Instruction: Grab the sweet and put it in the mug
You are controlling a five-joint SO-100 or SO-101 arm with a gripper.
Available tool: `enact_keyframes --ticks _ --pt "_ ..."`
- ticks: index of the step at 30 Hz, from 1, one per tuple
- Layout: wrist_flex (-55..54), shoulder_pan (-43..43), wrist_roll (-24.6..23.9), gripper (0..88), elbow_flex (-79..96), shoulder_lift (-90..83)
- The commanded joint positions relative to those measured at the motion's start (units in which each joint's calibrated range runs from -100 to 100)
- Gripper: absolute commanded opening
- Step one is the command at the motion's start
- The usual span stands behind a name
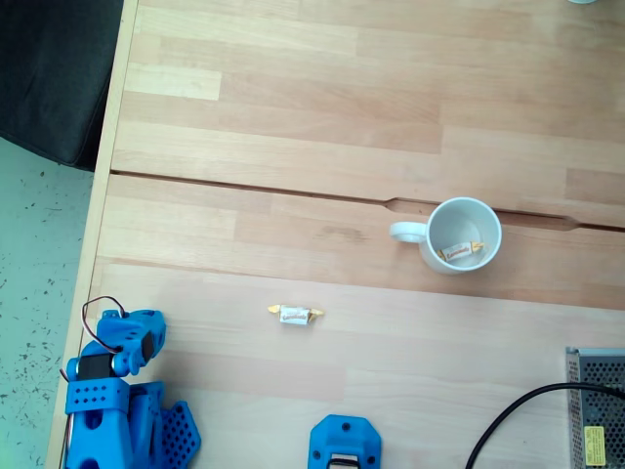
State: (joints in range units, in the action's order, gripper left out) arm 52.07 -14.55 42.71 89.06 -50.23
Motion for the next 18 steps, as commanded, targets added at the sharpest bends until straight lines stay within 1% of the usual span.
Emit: enact_keyframes --ticks 1,18 --pt "-0.06 -0.05 0.10 0.0 1.93 0.57" --pt "0.91 -1.72 -0.49 0.0 2.11 0.66"
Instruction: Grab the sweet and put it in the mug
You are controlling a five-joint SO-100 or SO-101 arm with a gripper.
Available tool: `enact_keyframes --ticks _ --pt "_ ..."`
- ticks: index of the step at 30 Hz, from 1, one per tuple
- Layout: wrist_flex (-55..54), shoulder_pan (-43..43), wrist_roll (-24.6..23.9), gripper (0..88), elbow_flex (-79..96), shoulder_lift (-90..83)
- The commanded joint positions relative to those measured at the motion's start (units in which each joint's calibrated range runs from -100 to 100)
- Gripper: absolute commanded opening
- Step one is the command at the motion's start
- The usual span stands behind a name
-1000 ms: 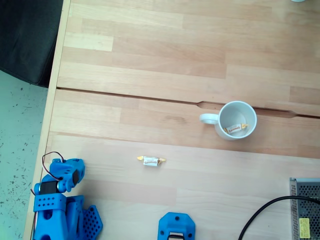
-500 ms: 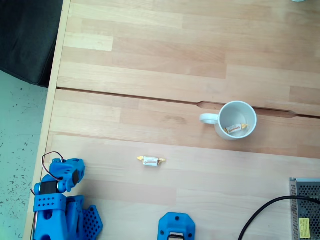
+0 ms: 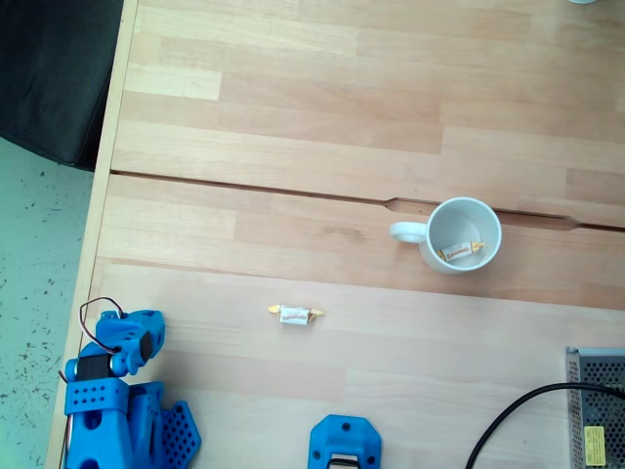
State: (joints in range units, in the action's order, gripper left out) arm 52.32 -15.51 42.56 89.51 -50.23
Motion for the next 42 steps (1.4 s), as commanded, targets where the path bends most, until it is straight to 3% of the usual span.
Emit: enact_keyframes --ticks 1,8,13,18,23,29,35,42 --pt "0.66 -0.76 -0.39 0.0 1.92 0.66" --pt "1.31 0.62 -1.81 0.0 -5.66 0.66" --pt "7.92 8.03 -11.62 0.0 -28.32 1.43" --pt "15.50 7.81 -21.78 0.0 -48.66 1.60" --pt "20.34 8.10 -25.74 0.0 -57.93 1.86" --pt "21.63 9.99 -26.91 19.8 -56.51 3.50" --pt "21.47 21.83 -26.96 37.0 -56.68 10.12" --pt "20.83 32.50 -26.23 40.9 -59.54 22.34"
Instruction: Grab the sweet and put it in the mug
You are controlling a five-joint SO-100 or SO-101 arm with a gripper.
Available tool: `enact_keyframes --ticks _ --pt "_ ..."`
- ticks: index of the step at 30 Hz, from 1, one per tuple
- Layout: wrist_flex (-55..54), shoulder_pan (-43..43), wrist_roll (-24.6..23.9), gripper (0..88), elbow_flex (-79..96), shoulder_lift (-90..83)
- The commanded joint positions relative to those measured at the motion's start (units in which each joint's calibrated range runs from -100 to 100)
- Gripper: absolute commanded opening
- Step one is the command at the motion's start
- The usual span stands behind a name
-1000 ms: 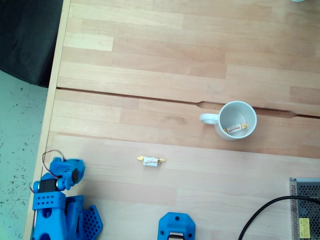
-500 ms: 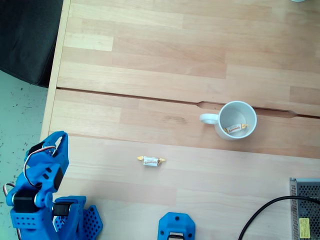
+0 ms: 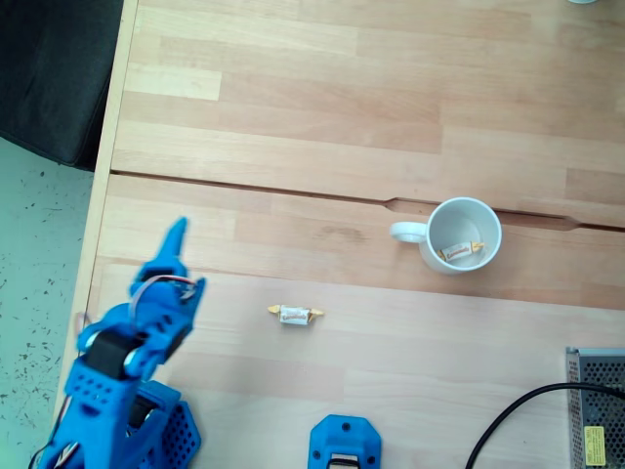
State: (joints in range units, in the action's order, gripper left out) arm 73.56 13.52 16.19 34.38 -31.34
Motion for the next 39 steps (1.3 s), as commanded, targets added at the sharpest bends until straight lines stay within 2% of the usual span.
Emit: enact_keyframes --ticks 1,4,8,15,24,34,39 --pt "-0.41 4.64 0.34 40.7 -5.48 5.43" --pt "-0.41 7.47 3.17 39.7 -8.78 11.71" --pt "-0.01 10.74 9.96 39.0 -10.29 17.05" --pt "0.07 15.53 18.46 38.9 -3.87 18.51" --pt "-0.73 21.20 21.00 38.9 -0.03 19.63" --pt "-13.07 24.54 21.88 38.9 -1.46 26.69" --pt "-13.64 24.54 21.83 38.9 -2.80 30.90"
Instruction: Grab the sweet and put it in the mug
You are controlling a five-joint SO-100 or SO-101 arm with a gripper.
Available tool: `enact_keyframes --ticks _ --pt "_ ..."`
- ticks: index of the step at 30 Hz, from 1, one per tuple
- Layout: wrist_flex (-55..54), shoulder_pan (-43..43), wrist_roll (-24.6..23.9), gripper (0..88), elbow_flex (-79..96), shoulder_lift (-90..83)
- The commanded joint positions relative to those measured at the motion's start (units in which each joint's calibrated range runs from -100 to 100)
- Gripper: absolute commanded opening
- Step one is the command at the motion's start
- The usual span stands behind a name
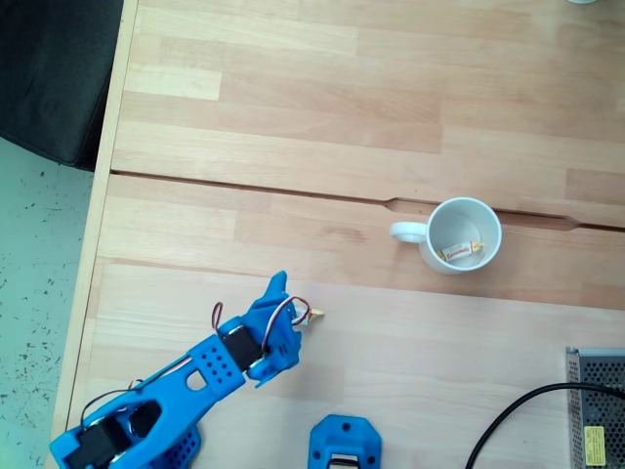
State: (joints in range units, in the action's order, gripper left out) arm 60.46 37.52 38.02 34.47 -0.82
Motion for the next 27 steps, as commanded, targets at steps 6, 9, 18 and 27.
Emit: enact_keyframes --ticks 6,9,18,27 --pt "-1.42 0.68 0.10 38.9 -3.07 4.26" --pt "-1.50 0.68 0.10 38.9 -3.16 5.81" --pt "-2.47 0.68 0.10 38.9 -3.25 10.03" --pt "-9.33 0.61 0.00 38.7 -2.09 10.63"
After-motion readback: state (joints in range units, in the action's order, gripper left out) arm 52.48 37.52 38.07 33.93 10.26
